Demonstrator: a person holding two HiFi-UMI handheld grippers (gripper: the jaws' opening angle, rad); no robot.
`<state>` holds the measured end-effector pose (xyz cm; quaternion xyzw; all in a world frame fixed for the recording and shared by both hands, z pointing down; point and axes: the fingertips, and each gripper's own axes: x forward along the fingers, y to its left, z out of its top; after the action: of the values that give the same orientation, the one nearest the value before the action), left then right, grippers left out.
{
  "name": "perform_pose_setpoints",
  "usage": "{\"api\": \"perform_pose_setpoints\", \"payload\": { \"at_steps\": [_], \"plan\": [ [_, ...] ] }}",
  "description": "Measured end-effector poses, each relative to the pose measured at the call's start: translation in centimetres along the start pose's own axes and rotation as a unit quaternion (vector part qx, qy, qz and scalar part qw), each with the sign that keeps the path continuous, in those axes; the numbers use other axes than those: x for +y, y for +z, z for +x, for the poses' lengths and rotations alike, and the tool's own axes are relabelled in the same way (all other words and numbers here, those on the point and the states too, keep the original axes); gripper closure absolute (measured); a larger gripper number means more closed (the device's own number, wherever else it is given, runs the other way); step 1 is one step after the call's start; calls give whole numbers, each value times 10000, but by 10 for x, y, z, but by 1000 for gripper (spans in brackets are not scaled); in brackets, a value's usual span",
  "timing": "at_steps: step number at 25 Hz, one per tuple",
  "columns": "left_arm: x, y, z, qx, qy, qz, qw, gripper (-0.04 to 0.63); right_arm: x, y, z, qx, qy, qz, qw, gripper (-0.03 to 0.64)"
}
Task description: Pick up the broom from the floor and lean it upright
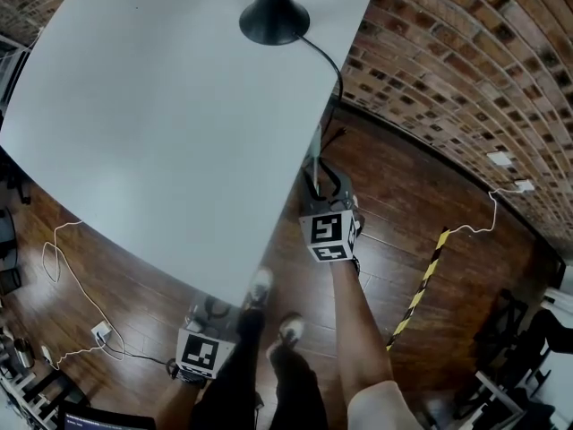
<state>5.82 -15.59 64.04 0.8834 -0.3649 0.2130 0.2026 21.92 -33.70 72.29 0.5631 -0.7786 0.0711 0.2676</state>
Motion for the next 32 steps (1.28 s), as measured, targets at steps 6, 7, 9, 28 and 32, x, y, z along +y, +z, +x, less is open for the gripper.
{"api": "perform_pose_setpoints", "payload": {
  "at_steps": [6, 7, 9, 28, 32],
  "plan": [
    [8, -8, 1, -1, -9, 54, 10000, 594, -5, -1, 2, 24, -129, 74, 9999, 438],
    [10, -8, 1, -2, 0, 20, 10000, 594, -5, -1, 2, 23, -147, 79, 9999, 436],
    [12, -7, 1, 12, 27, -56, 10000, 594, -4, -1, 1, 25, -178, 101, 9998, 434],
    [-6, 1, -25, -7, 207, 412, 9989, 594, -15, 9, -110, -286, -643, 601, 9957, 606],
    [-15, 15, -34, -91, 292, 426, 9986, 594, -5, 21, -153, -431, -507, 787, 9947, 606]
  ]
}}
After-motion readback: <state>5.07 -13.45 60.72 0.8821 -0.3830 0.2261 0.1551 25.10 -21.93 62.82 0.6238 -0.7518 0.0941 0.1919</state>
